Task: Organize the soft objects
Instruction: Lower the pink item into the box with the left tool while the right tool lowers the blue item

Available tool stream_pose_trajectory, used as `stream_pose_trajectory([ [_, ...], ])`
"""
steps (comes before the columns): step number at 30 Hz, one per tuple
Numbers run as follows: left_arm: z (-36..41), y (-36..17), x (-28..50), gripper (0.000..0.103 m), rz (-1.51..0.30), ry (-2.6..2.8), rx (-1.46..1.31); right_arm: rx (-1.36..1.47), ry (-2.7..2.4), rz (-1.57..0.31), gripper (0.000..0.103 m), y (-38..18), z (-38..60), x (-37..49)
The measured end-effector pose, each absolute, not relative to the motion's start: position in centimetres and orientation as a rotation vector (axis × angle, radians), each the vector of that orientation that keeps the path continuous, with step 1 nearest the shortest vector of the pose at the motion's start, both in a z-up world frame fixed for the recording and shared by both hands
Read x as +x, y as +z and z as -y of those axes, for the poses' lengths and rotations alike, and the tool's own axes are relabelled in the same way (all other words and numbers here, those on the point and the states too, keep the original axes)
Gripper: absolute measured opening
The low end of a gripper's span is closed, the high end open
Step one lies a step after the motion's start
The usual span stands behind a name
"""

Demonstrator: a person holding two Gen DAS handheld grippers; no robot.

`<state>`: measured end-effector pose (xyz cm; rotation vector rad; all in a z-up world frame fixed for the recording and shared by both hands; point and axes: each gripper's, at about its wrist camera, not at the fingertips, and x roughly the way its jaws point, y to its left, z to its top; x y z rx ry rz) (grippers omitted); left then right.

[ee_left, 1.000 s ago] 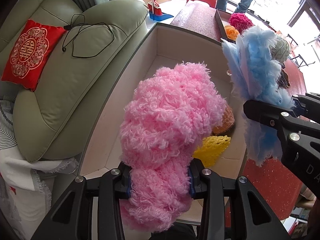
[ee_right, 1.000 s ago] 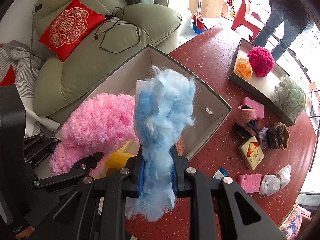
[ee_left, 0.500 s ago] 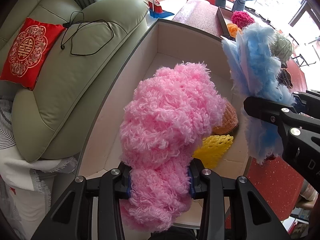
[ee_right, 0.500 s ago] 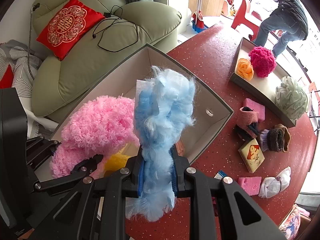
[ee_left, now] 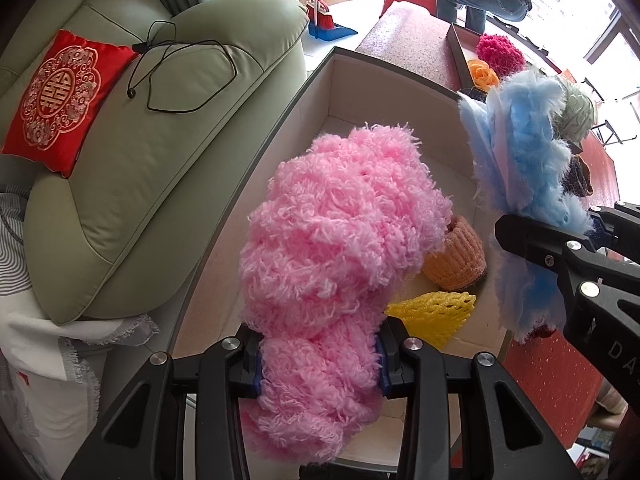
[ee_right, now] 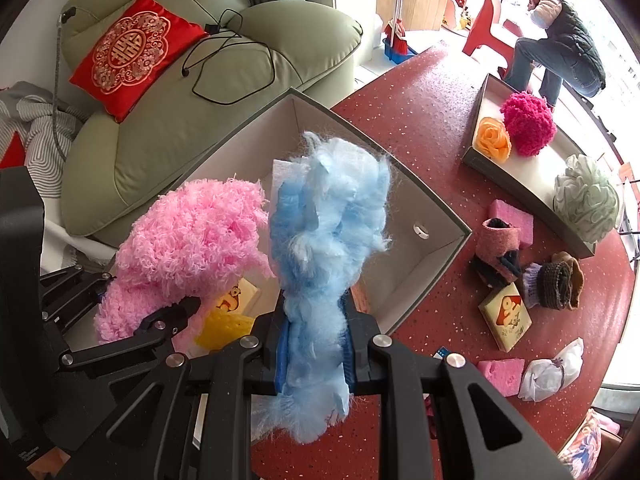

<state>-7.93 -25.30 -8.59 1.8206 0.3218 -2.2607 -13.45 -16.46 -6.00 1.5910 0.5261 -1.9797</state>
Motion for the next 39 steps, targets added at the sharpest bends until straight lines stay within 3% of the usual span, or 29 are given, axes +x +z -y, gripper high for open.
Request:
stream_pose_trajectory([
  [34, 25.5, -9.2, -9.0, 0.041, -0.327, -2.260, 1.858, 1.608, -1.971, -0.536, 0.023, -6.9, 17.2, -14.4],
  [39, 25.5, -9.4, -9.2, 0.046, -0.310, -2.250, 1.869, 1.624, -1.960, -0.533, 0.033, -7.2, 17.3, -14.6],
])
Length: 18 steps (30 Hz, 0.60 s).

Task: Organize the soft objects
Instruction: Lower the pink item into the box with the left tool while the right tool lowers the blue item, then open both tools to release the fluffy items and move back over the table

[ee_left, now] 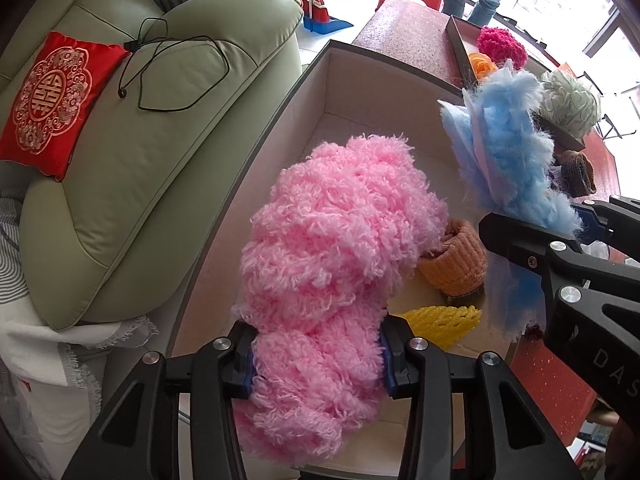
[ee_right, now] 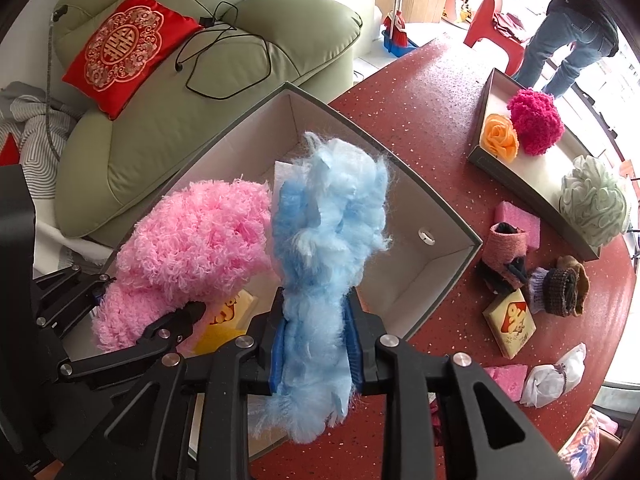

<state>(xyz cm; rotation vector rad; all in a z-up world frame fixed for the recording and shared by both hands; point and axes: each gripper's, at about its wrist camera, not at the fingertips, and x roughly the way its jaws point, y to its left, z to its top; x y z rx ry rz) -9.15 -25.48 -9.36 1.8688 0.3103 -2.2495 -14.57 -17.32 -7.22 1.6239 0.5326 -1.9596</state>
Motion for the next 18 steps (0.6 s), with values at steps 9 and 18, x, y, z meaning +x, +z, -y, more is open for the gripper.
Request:
stream_pose_trajectory([
  [9, 25.0, -9.1, -9.1, 0.054, -0.300, -2.262, 1.883, 1.623, -1.975, -0.522, 0.037, -7.0, 17.0, -14.6],
  [18, 24.8, -7.8, -8.8, 0.055, -0.279, -2.283, 1.858, 1.603, -2.020, -0.471, 0.045, -5.6, 16.0, -14.3],
])
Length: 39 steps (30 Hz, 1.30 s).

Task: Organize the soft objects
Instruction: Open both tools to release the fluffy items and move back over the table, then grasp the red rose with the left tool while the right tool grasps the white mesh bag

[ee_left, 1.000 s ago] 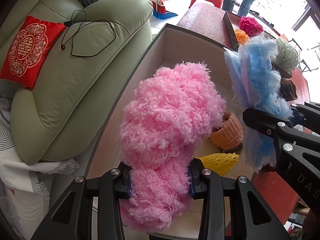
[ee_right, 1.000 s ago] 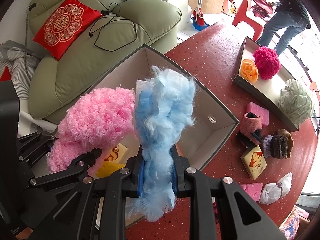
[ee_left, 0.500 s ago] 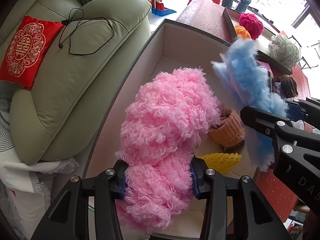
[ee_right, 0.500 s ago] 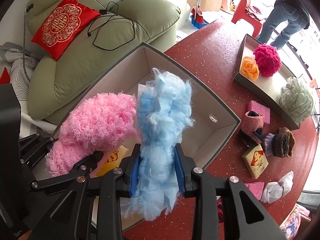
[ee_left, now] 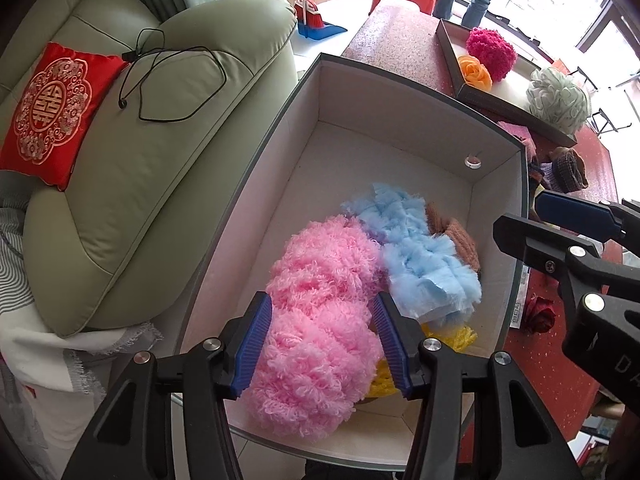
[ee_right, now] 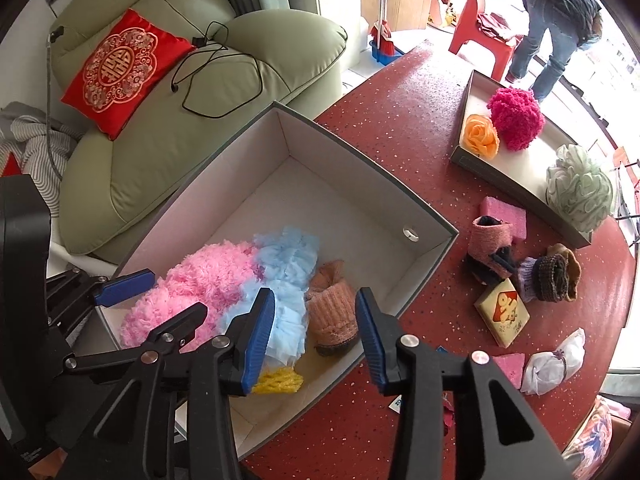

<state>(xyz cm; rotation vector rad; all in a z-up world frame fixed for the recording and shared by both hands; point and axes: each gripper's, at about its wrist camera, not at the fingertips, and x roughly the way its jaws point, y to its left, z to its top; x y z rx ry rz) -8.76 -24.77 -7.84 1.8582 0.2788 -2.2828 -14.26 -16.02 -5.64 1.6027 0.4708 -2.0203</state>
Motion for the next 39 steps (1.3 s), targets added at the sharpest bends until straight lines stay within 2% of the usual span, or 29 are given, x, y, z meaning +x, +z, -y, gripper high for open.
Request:
stream_pose_trajectory([
  [3, 24.4, -7.5, -8.7, 0.073, -0.277, -2.294, 1.867, 1.599, -2.042, -0.458, 0.045, -5.2, 15.5, -14.0],
  [10, 20.9, -5.8, -8.5, 0.073, -0.220, -2.408, 1.908, 1.608, -2.135, -0.390, 0.046, -3.8, 12.0, -13.0],
  [20, 9.3, -2.7, -8.8, 0.073, -0.013, -2.663, 1.992, 1.803, -2.362, -0.152, 0.046, -3.8, -1.6, -12.4],
  [26, 3.0, -5.8, -9.9, 0.073, 0.054, -2.645, 2.087, 1.908, -2.415, -0.054, 0.046, -5.8, -9.1, -12.5],
  [30, -0.3, -9.4, -11.2, 0.073, 0.164, -2.593, 2.115, 1.925, -2.411, -0.023, 0.046, -6.9, -12.2, -13.1],
  [34, -1.5, -12.3, -12.6, 0.073, 0.166, -2.523, 2.128, 1.940, -2.411, 0.034, 0.052, -7.9, -15.4, -15.1],
  [39, -2.9, -14.3, -13.4, 0.073, 0.229, -2.494, 2.125, 1.966, -2.395, 0.140, 0.055, -10.0, -18.0, -18.8],
])
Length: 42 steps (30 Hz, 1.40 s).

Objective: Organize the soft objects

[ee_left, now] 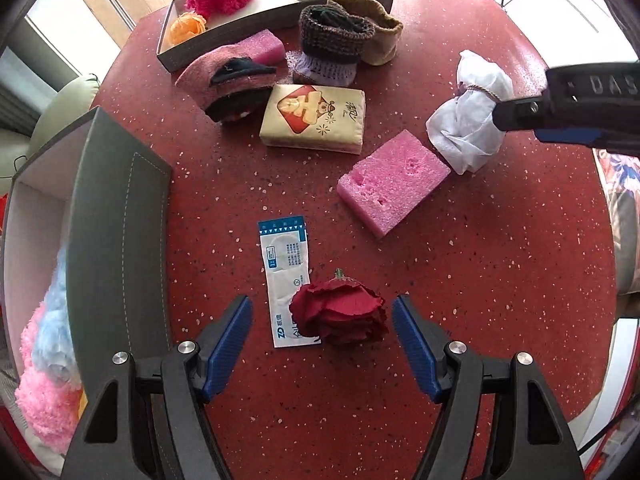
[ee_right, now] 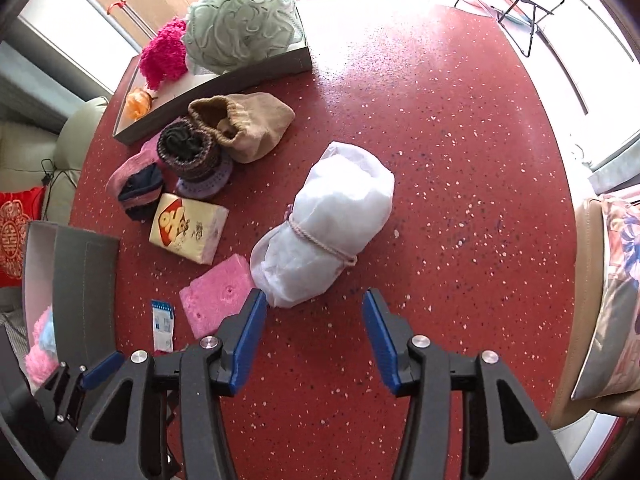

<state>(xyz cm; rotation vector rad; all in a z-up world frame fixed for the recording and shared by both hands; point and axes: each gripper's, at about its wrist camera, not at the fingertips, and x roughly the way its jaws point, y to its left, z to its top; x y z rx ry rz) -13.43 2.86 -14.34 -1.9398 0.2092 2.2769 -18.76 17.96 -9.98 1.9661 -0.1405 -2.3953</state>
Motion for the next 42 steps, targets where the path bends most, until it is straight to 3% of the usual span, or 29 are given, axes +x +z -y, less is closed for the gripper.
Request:
stream_pose_trajectory([
  [8, -4.0, -16.4, -13.5, 0.073, -0.275, 2.257, -1.970, 2.042, -2.355, 0.274, 0.059, -13.6, -18.5, -23.2],
  [11, -4.3, -16.9, -13.2, 0.065, -0.302, 2.253, -1.979, 2.085, -2.357, 0.282, 0.059, -14.7, -18.4, -24.3],
  [13, -4.2, -17.0, -13.1, 0.053, -0.298, 2.253, -1.984, 2.100, -2.351, 0.289, 0.055, -15.3, -18.2, -25.0],
  [15, -3.9, -17.4, -12.9, 0.043, -0.293, 2.247, -1.993, 2.096, -2.351, 0.250, 0.050, -15.8, -17.7, -25.4],
  [22, -3.5, -17.1, -12.5, 0.035, -0.280, 2.248, -1.958, 2.041, -2.362, 0.100, 0.043, -15.6, -16.3, -25.3],
  [33, -2.2, -16.8, -10.1, 0.035, -0.256, 2.201, -1.979, 2.068, -2.351, -0.294, 0.043, -15.6, -17.0, -19.7],
  [42, -2.2, -17.0, -8.4, 0.032, -0.257, 2.183, -1.996, 2.055, -2.245, -0.420, 0.043, -15.5, -14.1, -13.8],
])
